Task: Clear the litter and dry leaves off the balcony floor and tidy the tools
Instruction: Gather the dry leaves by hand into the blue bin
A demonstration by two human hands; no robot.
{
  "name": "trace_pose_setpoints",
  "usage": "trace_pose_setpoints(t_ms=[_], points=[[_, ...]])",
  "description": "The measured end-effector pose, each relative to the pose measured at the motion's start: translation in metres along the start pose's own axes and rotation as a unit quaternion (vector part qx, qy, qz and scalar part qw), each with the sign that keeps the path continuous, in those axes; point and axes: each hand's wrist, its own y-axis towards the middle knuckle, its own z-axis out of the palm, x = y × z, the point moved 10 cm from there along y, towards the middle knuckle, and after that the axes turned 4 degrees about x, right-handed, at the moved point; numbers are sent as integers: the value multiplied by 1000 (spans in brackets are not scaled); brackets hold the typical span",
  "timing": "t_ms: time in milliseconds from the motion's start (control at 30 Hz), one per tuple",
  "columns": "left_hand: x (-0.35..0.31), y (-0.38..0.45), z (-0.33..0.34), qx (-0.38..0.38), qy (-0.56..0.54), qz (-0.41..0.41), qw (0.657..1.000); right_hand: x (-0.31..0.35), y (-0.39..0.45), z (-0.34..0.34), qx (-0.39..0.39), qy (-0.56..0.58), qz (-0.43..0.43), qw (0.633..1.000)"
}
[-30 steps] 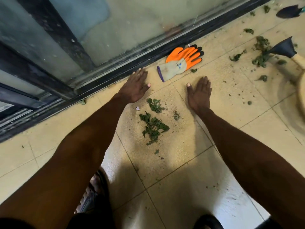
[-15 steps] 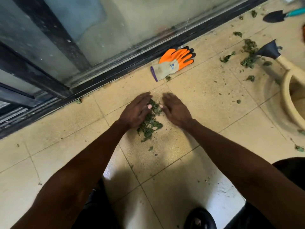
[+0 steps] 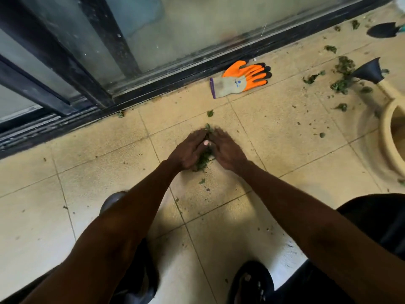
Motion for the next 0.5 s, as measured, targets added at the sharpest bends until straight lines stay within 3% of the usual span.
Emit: trace_pose_setpoints(t_ms=[67,133,200,233,300,367,500], points=[[1,-12,-9,-49,-32,-7,998,-5,-19,-3,-70,-15,28,997],[14,-10,-20,-81,-37,-47,995,-38,-43,-18,-178,11,184,967],[21,2,-24,-67,-34,-77,994,-63,-61,-9,-189,79,342,917],[19,8,-21,-44,-32,-77,996,-59,-61,1,-165,96,358,914],[10,15,-11,-4,-51,-68,996,-25,-48,14,-131,74,257,955],[8,10,-7,-12,-133,-75,988,0,-32,22,-104,92,142,980],[30,-14,-29,-132,-284,-128,941,-10,32,-13,-121,115,125,978]])
